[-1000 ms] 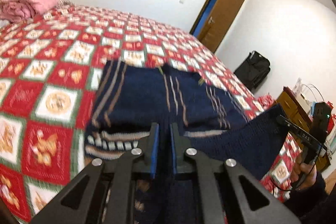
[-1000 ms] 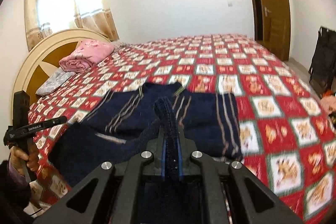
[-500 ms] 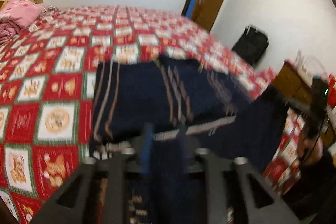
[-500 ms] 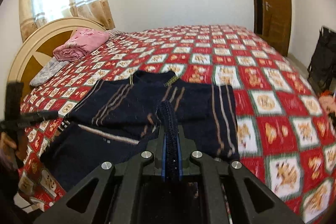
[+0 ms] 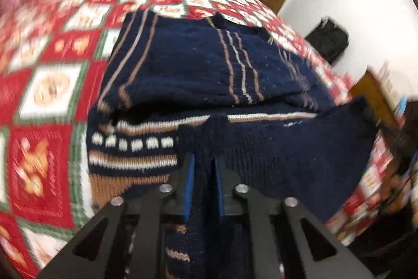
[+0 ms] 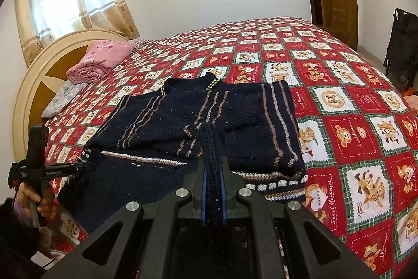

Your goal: Fold small clothes

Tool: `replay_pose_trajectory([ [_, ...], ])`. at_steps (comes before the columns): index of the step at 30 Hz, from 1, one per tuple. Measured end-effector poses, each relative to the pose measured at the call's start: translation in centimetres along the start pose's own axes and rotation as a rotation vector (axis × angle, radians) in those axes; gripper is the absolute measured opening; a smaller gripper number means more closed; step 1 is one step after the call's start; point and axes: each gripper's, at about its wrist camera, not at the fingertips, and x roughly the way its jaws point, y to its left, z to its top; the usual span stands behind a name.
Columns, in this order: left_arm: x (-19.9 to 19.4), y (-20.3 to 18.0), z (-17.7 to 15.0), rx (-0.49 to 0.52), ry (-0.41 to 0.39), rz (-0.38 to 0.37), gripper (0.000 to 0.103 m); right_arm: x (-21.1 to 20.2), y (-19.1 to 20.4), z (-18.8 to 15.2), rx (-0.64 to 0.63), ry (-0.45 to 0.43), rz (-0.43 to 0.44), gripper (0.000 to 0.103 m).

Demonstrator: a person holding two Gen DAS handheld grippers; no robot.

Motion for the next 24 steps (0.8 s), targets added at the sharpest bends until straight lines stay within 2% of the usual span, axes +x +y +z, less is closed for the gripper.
replay_pose_trajectory([
  [2, -0.5, 0.5, -0.4, -0.027, -0.009, -0.012, 0.014, 0.0, -0.1, -0.1, 0.005, 0.006, 0.002, 0.008],
  [4, -0.8, -0.1, -0.7, 0.020, -0.028, 0.041, 0.017, 0.1, -0.2, -0.4, 0.009, 0.015, 0.000, 0.008],
  [5, -1.0, -0.6, -0.9, 0.048, -0.038, 0.077, 0.021, 0.2, -0.2, -0.5, 0.012, 0.021, 0.000, 0.008],
  [7, -1.0, -1.5, -1.0, 0.085, -0.045, 0.162, 0.039, 0.3, -0.3, -0.7, 0.015, 0.027, -0.001, 0.008],
  [8, -0.9, -1.6, -0.9, 0.094, -0.042, 0.206, 0.062, 0.3, -0.3, -0.7, 0.015, 0.028, -0.001, 0.008],
  [9, -0.7, -1.8, -0.9, 0.104, -0.039, 0.262, 0.077, 0.2, -0.3, -0.8, 0.016, 0.027, 0.000, 0.008],
  [10, -0.6, -1.8, -0.9, 0.108, -0.043, 0.272, 0.079, 0.1, -0.3, -0.8, 0.017, 0.025, 0.001, 0.008],
  [13, 0.5, -1.3, -0.9, 0.093, 0.000, 0.240, 0.079, -0.2, -0.5, -0.9, 0.023, 0.020, -0.001, 0.008],
  [15, 0.7, -1.4, -1.1, 0.109, -0.016, 0.253, 0.074, -0.3, -0.7, -0.9, 0.025, 0.015, -0.007, 0.008],
  [16, 0.7, -1.6, -1.1, 0.117, -0.021, 0.239, 0.065, -0.4, -0.9, -1.0, 0.028, 0.017, -0.008, 0.008],
  [17, 0.4, -1.8, -1.1, 0.119, -0.027, 0.193, 0.035, -0.4, -1.0, -1.1, 0.031, 0.019, -0.009, 0.008],
  [18, 0.2, -1.9, -1.1, 0.113, -0.028, 0.163, 0.017, -0.4, -1.1, -1.2, 0.036, 0.022, -0.012, 0.008],
  [24, -1.5, -1.1, -1.0, 0.046, -0.068, 0.092, 0.009, -0.3, -1.9, -1.5, 0.070, 0.027, -0.009, 0.008],
])
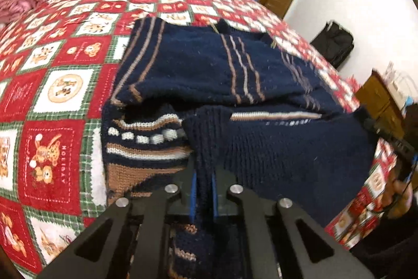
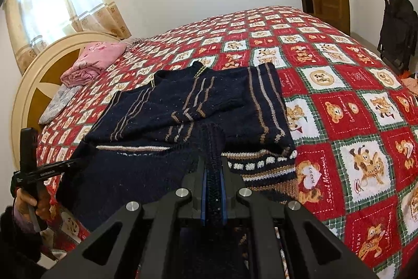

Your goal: Fold small clothes

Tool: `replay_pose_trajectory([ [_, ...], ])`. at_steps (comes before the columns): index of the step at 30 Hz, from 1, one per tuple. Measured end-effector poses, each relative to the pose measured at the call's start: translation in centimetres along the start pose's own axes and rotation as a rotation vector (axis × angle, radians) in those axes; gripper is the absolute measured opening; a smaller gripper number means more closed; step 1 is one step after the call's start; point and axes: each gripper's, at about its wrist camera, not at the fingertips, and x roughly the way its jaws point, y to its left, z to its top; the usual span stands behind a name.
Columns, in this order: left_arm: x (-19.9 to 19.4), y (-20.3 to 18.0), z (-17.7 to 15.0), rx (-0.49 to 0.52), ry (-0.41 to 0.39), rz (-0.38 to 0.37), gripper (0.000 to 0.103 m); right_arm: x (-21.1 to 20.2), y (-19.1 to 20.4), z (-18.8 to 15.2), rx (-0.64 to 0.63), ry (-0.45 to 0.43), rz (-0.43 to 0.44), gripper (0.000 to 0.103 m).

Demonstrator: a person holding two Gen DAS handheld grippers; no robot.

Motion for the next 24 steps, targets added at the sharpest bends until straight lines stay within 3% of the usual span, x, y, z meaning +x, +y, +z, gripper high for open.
replay_pose_trajectory([
  [4, -2.0, -1.3, 0.8, 0.063, -0.071, 0.072, 0.009, -0.7, 0.6, 0.7, -0.025, -0.027, 0.003, 0.008],
  [11, -3.8, -1.8, 2.8, 0.076, -0.150, 0.014, 0.009, -1.9, 1.9, 3.1, -0.063, -0.099, 0.002, 0.008],
  [16, -4.8, -1.1, 7.2, 0.039, -0.206, -0.006, 0.009, -2.2, 2.7, 7.8, -0.140, -0.174, -0.026, 0.008],
  [21, -4.2, 1.0, 13.5, -0.028, -0.275, 0.006, 0.009, 0.5, 1.4, 14.1, -0.118, -0.218, -0.047, 0.008],
  [24, -2.0, 1.2, 16.3, -0.006, -0.303, 0.072, 0.009, 3.9, 0.5, 16.5, -0.103, -0.226, -0.097, 0.008],
])
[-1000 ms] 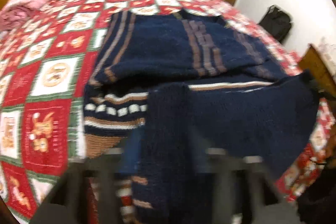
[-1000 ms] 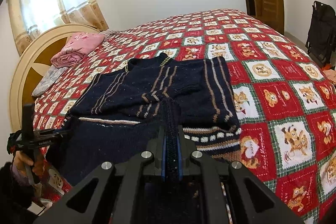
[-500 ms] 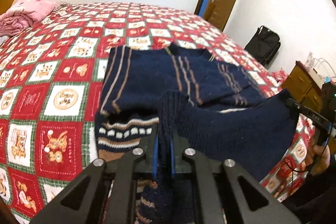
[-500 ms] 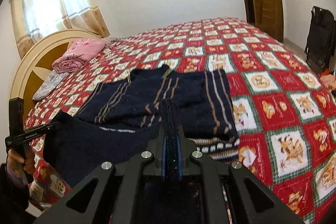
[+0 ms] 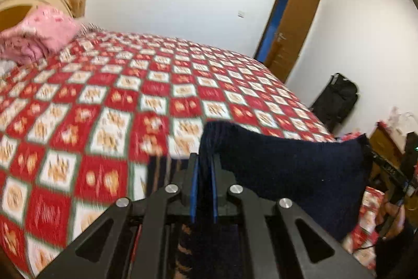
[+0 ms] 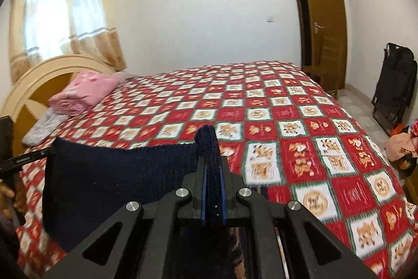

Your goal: Fold small clothes

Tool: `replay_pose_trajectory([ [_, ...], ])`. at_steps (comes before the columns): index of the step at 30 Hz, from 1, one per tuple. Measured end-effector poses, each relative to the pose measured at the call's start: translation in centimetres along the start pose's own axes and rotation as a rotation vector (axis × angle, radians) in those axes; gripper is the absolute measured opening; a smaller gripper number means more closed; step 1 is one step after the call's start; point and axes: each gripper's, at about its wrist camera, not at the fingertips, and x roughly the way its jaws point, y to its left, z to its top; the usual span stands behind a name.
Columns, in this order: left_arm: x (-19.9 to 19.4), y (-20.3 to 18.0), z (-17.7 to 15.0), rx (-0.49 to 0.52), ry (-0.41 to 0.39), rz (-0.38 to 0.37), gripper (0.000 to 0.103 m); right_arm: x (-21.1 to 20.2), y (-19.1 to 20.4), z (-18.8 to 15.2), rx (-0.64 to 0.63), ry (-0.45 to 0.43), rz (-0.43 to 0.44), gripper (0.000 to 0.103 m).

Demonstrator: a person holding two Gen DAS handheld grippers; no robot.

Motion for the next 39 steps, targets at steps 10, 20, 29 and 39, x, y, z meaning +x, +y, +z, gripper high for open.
replay_pose_trajectory([
  [10, 11.3, 2.1, -0.4, -0.063, 0.130, 0.167, 0.008, 14.9, -4.1, -5.5, 0.125, 0.264, -0.106, 0.008],
  [20, 11.6, -1.4, -2.3, 0.097, 0.276, 0.056, 0.056, 10.5, -5.8, -3.0, 0.250, 0.207, -0.024, 0.012],
  [29, 15.4, -1.7, -4.1, 0.112, 0.369, 0.112, 0.069, 4.2, -6.8, -3.2, 0.294, 0.209, -0.022, 0.012],
  [39, 14.5, -3.3, -4.7, 0.145, 0.307, 0.124, 0.016, 10.7, -1.3, -6.1, 0.120, 0.329, -0.040, 0.012],
])
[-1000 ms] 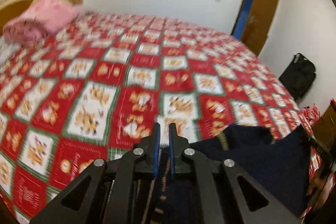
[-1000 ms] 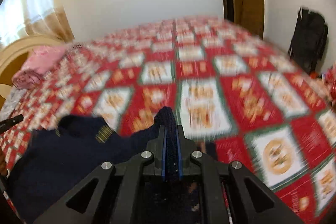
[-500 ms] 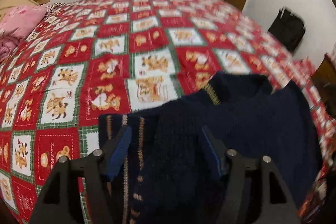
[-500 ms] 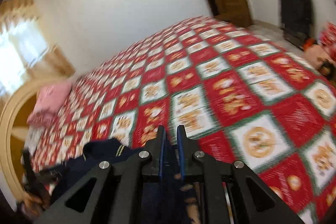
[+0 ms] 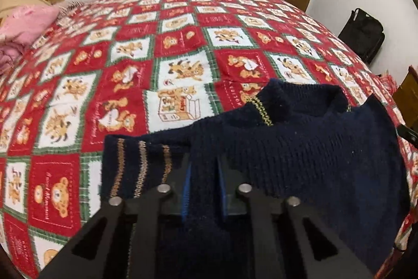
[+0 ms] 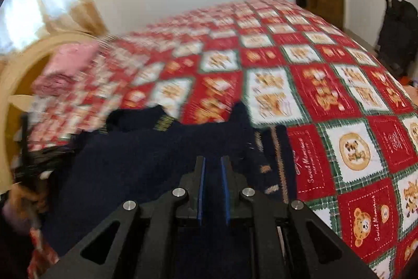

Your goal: Fold small clothes

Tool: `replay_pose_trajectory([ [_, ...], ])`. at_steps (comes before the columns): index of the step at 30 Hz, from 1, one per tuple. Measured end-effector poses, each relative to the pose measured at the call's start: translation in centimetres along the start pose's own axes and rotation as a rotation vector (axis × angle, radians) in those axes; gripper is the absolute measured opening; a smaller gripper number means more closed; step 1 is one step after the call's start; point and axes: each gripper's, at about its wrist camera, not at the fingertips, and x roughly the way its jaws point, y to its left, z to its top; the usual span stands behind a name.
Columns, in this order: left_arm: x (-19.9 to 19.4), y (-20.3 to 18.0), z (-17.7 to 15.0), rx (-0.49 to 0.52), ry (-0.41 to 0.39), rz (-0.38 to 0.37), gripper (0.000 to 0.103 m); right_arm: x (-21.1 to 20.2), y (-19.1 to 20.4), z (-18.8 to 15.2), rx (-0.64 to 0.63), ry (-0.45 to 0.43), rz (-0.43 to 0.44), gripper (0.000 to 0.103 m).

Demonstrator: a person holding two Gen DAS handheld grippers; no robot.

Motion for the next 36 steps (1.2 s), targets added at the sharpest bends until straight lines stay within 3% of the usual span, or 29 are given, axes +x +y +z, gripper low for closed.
replay_pose_trajectory([
  [2, -0.5, 1.0, 0.1, -0.056, -0.027, -0.021, 0.010, 2.8, -1.3, -0.7, 0.106, 0.076, -0.006, 0.012],
  [5, -1.2, 3.0, 0.5, -0.139, -0.069, -0.041, 0.010, 2.7, -1.7, -1.6, 0.126, 0.008, 0.023, 0.012],
  [9, -1.0, 4.8, 0.5, -0.191, -0.094, -0.007, 0.009, 2.6, -0.9, -2.3, 0.097, -0.043, -0.018, 0.013],
  [10, -0.4, 4.9, 0.4, -0.188, -0.081, 0.001, 0.010, 2.6, -0.7, -2.2, 0.085, -0.042, -0.030, 0.017],
  [12, 0.9, 4.2, -0.1, -0.137, -0.060, 0.040, 0.011, 2.9, 0.0, -1.9, 0.053, -0.045, -0.038, 0.030],
  [14, 0.7, 3.6, 0.3, -0.109, -0.074, 0.069, 0.012, 3.2, 0.6, -1.7, 0.014, -0.044, -0.017, 0.061],
  [16, 0.9, 3.5, 0.2, -0.101, -0.065, 0.087, 0.015, 3.5, 1.5, -1.5, -0.044, -0.022, 0.025, 0.080],
  [19, 0.2, 3.8, 0.2, -0.119, -0.054, 0.084, 0.019, 3.3, 3.4, -1.7, -0.139, -0.002, -0.059, 0.081],
  [21, -1.4, 3.4, -0.3, -0.128, -0.053, 0.111, 0.026, 1.5, 3.7, -2.3, -0.122, -0.055, -0.080, 0.081],
  [22, -2.2, 3.1, -0.6, -0.121, -0.061, 0.112, 0.028, -0.5, 3.8, -2.9, -0.084, -0.108, -0.055, 0.081],
  [24, -4.6, 2.2, -1.3, -0.077, -0.086, 0.129, 0.042, -2.9, 4.3, -4.0, -0.058, -0.146, -0.014, 0.081],
  [26, -6.4, 1.3, -2.2, -0.053, -0.111, 0.169, 0.053, -5.2, 5.0, -5.5, -0.062, -0.168, -0.024, 0.081],
  [30, -8.7, -0.9, -4.9, -0.050, -0.107, 0.154, 0.054, -7.1, 5.3, -8.3, -0.059, -0.145, -0.070, 0.081],
  [31, -8.8, -1.4, -5.4, -0.052, -0.102, 0.149, 0.054, -7.5, 5.0, -9.0, -0.052, -0.141, -0.086, 0.078],
  [33, -9.1, -2.8, -7.1, -0.042, -0.097, 0.138, 0.054, -8.4, 4.4, -10.5, -0.041, -0.142, -0.109, 0.061],
  [34, -9.1, -3.3, -7.7, -0.040, -0.094, 0.136, 0.054, -8.7, 4.1, -11.1, -0.036, -0.136, -0.115, 0.046],
  [35, -9.1, -3.7, -8.4, -0.042, -0.088, 0.129, 0.054, -8.9, 3.6, -11.7, -0.026, -0.128, -0.120, 0.039],
  [36, -8.8, -4.2, -9.1, -0.052, -0.074, 0.109, 0.054, -9.2, 3.2, -12.3, -0.015, -0.122, -0.119, 0.039],
])
